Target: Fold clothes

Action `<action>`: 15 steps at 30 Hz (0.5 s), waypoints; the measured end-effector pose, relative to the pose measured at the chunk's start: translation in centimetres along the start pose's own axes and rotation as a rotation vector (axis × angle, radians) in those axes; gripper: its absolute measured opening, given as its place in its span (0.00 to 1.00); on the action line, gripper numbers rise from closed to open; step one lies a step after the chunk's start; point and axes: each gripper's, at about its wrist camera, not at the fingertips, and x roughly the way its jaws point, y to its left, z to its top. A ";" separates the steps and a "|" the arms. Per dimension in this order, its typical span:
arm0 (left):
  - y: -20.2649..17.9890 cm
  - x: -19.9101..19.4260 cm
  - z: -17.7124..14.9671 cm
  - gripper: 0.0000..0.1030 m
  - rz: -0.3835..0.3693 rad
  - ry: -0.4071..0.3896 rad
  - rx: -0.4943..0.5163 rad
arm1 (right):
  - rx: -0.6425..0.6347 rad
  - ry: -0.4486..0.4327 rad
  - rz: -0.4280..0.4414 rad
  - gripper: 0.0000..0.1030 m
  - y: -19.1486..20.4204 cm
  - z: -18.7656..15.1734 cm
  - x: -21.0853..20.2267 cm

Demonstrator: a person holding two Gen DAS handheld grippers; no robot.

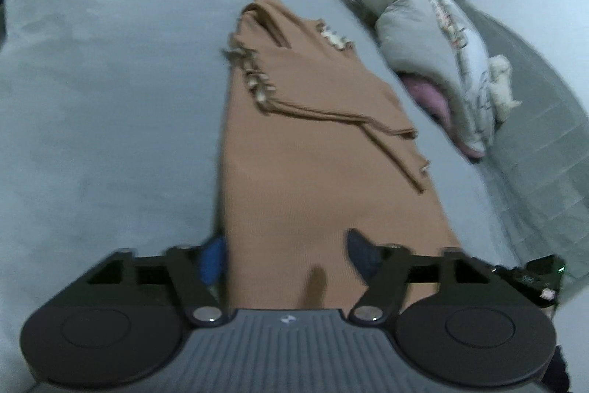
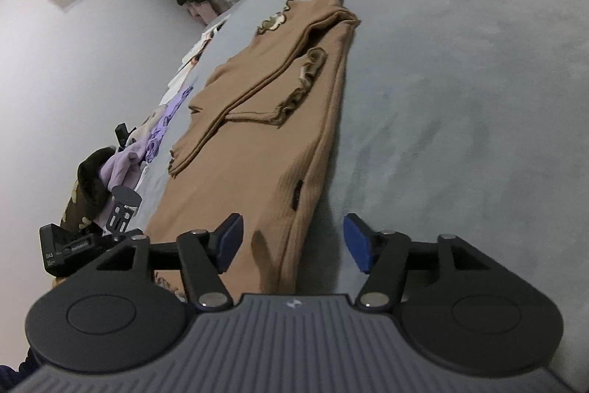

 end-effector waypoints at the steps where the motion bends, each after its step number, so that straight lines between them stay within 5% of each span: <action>1: -0.5 0.2 -0.3 0.87 0.002 -0.013 0.015 | -0.003 -0.005 0.001 0.63 0.1 -0.1 0.2; 6: -2.5 1.1 -1.1 0.99 0.030 -0.046 0.106 | -0.084 -0.033 -0.017 0.67 1.7 -0.6 1.4; 8: -3.0 1.3 -1.6 0.99 0.062 -0.071 0.131 | -0.108 -0.044 -0.013 0.76 2.1 -0.8 1.8; 10: -3.5 1.4 -2.1 0.99 0.096 -0.093 0.160 | -0.113 -0.055 0.008 1.00 2.4 -1.0 2.1; 15: -5.2 2.5 -3.4 0.99 0.195 -0.121 0.289 | -0.221 -0.133 -0.064 1.00 4.8 -2.5 3.6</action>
